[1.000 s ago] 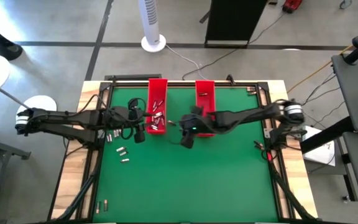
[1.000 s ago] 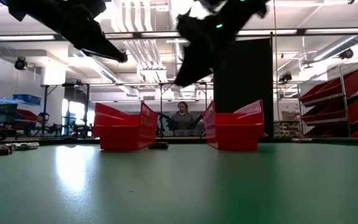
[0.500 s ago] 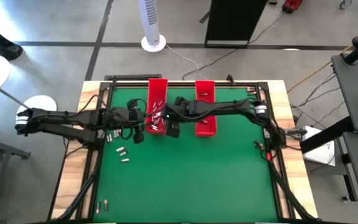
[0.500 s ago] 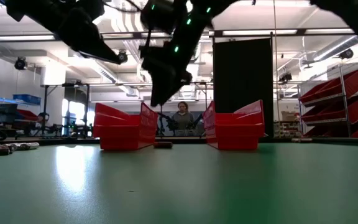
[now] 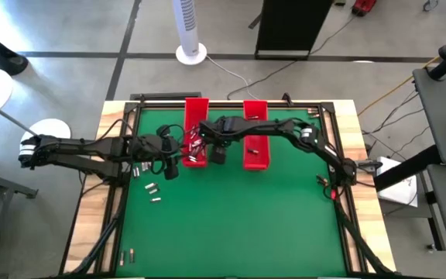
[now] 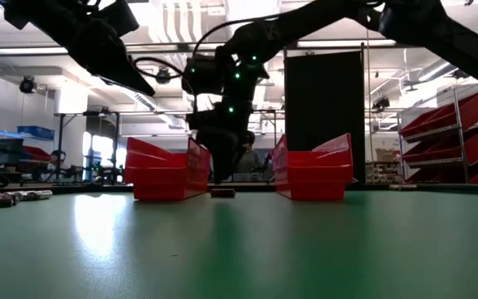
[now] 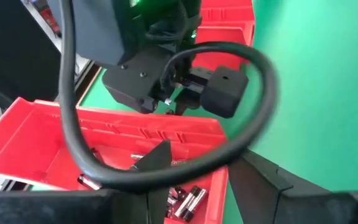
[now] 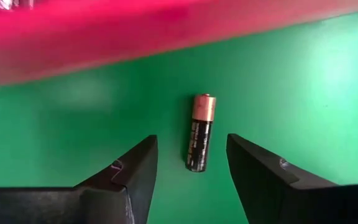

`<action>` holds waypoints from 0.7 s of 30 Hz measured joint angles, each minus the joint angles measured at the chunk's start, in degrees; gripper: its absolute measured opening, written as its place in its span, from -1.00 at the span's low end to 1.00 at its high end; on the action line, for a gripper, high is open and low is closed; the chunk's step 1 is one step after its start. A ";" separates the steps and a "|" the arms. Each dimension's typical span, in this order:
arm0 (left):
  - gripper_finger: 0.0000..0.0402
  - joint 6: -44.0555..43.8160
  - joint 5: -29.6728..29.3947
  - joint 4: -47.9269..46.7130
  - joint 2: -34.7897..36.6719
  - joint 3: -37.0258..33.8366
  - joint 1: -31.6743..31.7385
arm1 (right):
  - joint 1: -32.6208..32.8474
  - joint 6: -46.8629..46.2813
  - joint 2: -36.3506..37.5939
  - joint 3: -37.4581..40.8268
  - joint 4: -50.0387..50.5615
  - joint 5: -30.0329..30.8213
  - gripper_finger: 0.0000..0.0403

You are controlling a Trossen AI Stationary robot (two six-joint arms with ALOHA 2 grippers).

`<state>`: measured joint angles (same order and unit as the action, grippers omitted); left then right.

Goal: Sort batteries
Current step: Put the black battery into the right red bin

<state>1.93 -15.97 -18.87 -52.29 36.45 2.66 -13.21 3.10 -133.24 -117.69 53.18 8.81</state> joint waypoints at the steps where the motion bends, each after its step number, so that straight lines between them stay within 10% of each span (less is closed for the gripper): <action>1: -0.32 0.00 0.00 0.00 0.00 0.00 0.00 | -0.36 0.98 -0.03 0.17 0.15 -0.07 -0.10; 12: -0.32 0.04 0.02 0.57 0.00 -0.04 0.00 | -5.50 1.23 -1.35 0.44 -0.34 -12.91 -0.23; 21: -0.32 0.07 0.02 0.61 0.00 -0.07 0.00 | -6.91 -0.11 -3.16 0.29 -1.70 -10.66 -0.40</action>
<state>2.00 -15.94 -18.26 -52.29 36.38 2.66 -20.13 2.99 -136.40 -117.40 51.48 -1.85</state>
